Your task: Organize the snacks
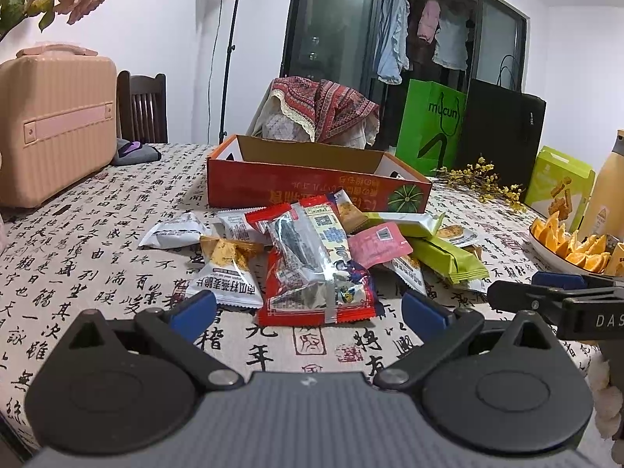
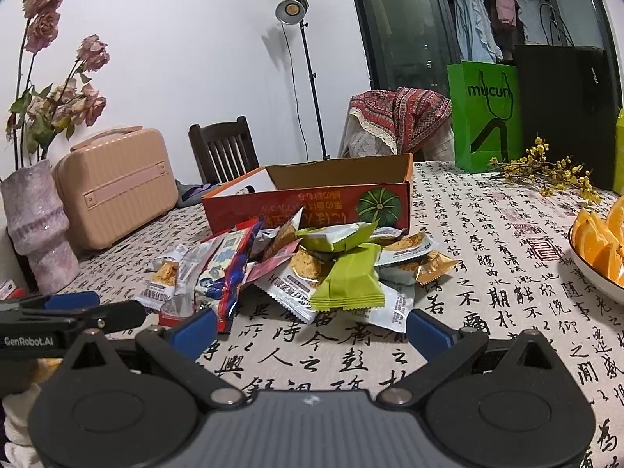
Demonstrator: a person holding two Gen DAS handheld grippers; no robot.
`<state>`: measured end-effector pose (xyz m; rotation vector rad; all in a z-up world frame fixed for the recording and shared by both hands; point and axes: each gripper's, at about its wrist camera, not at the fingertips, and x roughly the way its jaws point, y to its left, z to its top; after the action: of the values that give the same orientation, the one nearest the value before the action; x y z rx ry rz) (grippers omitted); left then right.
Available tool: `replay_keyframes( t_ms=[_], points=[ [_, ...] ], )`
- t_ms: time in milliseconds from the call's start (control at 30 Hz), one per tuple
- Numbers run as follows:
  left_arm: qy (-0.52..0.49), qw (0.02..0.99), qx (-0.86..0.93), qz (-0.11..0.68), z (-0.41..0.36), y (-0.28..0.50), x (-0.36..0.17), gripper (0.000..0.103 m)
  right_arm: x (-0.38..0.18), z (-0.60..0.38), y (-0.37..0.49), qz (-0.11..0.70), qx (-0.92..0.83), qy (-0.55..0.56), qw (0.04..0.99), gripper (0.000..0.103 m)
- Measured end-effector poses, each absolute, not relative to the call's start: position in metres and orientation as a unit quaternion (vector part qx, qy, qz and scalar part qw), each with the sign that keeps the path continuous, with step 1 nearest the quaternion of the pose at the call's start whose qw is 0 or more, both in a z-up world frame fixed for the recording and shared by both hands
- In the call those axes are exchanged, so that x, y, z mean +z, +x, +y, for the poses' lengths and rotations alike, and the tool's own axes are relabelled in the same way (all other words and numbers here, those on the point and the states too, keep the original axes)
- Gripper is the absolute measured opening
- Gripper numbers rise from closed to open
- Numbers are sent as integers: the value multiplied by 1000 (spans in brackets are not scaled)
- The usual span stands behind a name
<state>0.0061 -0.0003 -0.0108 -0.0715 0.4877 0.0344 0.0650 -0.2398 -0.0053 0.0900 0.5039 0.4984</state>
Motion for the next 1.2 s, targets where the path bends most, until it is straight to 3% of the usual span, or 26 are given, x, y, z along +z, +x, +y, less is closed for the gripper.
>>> replay_keyframes(
  t_ms=[1200],
  points=[
    [-26, 974, 26, 223, 5, 15, -13, 103, -6, -236, 81, 244, 228, 37, 942, 103]
  ],
)
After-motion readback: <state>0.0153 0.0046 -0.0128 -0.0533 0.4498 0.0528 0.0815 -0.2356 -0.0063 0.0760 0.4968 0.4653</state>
